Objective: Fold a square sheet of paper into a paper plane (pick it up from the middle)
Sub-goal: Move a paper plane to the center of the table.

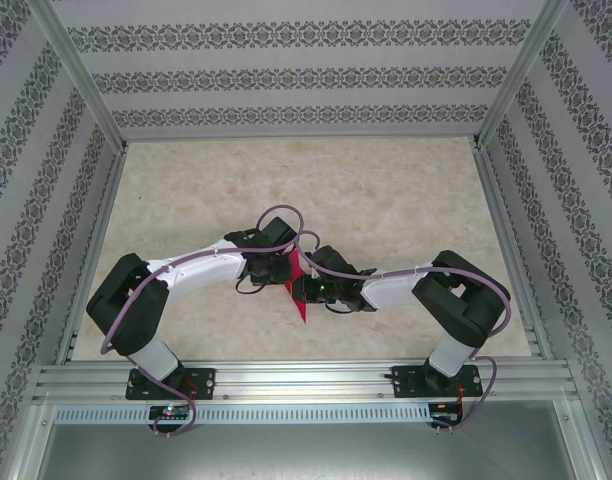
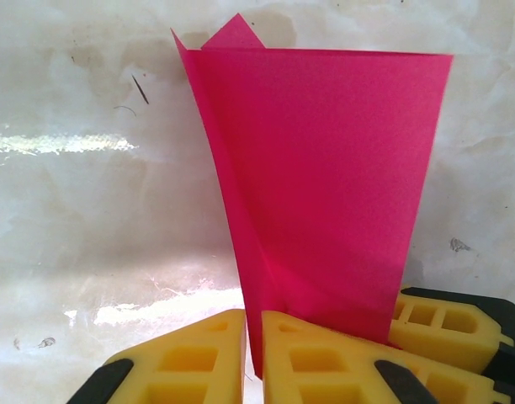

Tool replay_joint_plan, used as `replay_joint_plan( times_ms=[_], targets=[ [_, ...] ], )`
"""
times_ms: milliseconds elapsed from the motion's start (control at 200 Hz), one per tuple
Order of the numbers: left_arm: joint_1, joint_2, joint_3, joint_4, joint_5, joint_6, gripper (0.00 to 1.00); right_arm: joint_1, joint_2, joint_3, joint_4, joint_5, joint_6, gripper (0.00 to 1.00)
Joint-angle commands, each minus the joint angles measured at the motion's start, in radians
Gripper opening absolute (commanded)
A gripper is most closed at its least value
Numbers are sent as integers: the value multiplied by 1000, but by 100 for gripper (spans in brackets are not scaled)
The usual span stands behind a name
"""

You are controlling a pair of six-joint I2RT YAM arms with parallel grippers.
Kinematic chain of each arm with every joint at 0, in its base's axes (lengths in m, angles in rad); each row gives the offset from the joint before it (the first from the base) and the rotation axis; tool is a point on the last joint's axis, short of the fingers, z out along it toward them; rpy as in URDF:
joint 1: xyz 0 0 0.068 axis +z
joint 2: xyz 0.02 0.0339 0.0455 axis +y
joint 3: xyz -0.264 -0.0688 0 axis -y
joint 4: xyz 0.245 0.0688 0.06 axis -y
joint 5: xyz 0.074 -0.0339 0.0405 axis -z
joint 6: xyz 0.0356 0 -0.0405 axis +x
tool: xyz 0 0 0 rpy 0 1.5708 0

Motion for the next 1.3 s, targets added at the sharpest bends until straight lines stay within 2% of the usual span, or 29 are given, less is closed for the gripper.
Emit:
replay_joint_plan(
  times_ms=[0, 120, 255, 370, 470, 659, 824, 1119, 1294],
  targets=[
    [12, -49, -12, 32, -1, 8, 17, 11, -34, 24, -49, 45, -25, 12],
    [12, -108, -38, 75, 1, 6, 22, 10, -102, 55, -172, 121, -46, 8],
    [11, -199, -79, 109, -43, -3, 29, 12, -141, 177, -490, 288, -72, 7],
    [13, -276, -115, 107, -126, -31, 32, 12, -99, 313, -728, 423, -74, 7],
    [19, -348, -153, 95, -198, -61, 33, 11, -27, 406, -817, 451, -86, 7],
    [51, -497, -241, 59, -301, -123, 34, 12, 93, 533, -874, 449, -109, 8],
    [91, -601, -321, 69, -304, -144, 39, 10, 148, 576, -875, 430, -124, 8],
    [127, -640, -367, 86, -286, -147, 40, 1, 193, 537, -808, 374, -107, 9],
    [132, -640, -371, 90, -284, -144, 40, 3, 232, 507, -790, 363, -82, 17]
  ],
)
